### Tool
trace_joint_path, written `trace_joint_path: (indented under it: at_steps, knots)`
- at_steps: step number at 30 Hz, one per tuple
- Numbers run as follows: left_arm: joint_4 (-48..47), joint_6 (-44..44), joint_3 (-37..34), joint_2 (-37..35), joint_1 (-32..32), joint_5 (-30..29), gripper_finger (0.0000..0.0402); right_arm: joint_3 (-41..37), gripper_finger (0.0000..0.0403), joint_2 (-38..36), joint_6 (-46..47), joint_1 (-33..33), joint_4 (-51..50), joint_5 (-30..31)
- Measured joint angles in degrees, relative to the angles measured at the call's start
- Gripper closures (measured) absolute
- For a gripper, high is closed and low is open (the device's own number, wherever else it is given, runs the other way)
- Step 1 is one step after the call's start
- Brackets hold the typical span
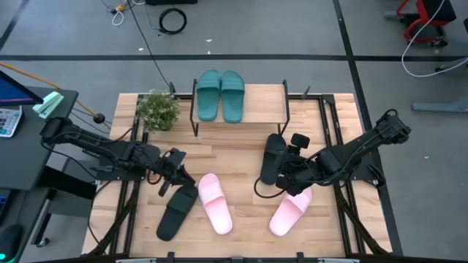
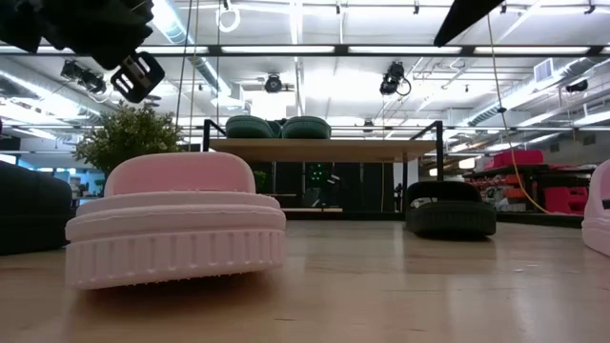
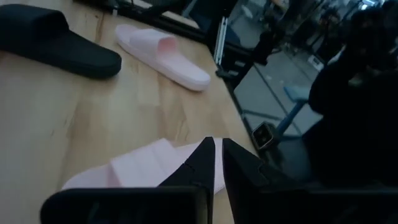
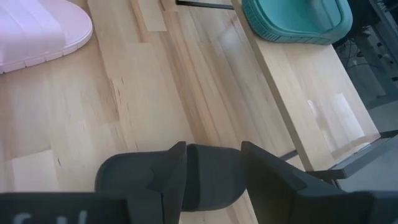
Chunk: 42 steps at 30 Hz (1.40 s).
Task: Pick and place slides into the shelf
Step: Put the bottom black slide on the shelf
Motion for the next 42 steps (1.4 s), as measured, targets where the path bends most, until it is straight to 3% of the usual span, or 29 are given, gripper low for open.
trace_joint_path:
  at_steps: [13,18,26,34,39,42]
  knots:
    - [2.4,-3.2,0.0,0.1,0.0,-0.2,0.0376,0.0,0.0243,0.0,-0.1,0.0,0.0,0.0]
    - [2.3,-3.6,0.0,0.1,0.0,-4.5,0.0384,0.0,0.0243,0.0,-0.1,0.0,0.0,0.0]
    - [1.7,4.0,0.1,0.1,0.6,-4.5,0.0378,0.0,0.0243,0.0,-0.1,0.0,0.0,0.0]
    - [-11.5,18.6,0.1,0.1,-1.8,-1.8,0.033,0.0,0.0243,0.0,-0.1,0.0,0.0,0.0]
    - [-18.2,17.5,0.7,0.1,-4.1,-1.9,0.0311,0.0,0.0243,0.0,-0.1,0.0,0.0,0.0]
    - [-26.2,18.8,4.6,0.1,-6.8,-2.4,0.0308,0.0,0.0243,0.0,-0.1,0.0,0.0,0.0]
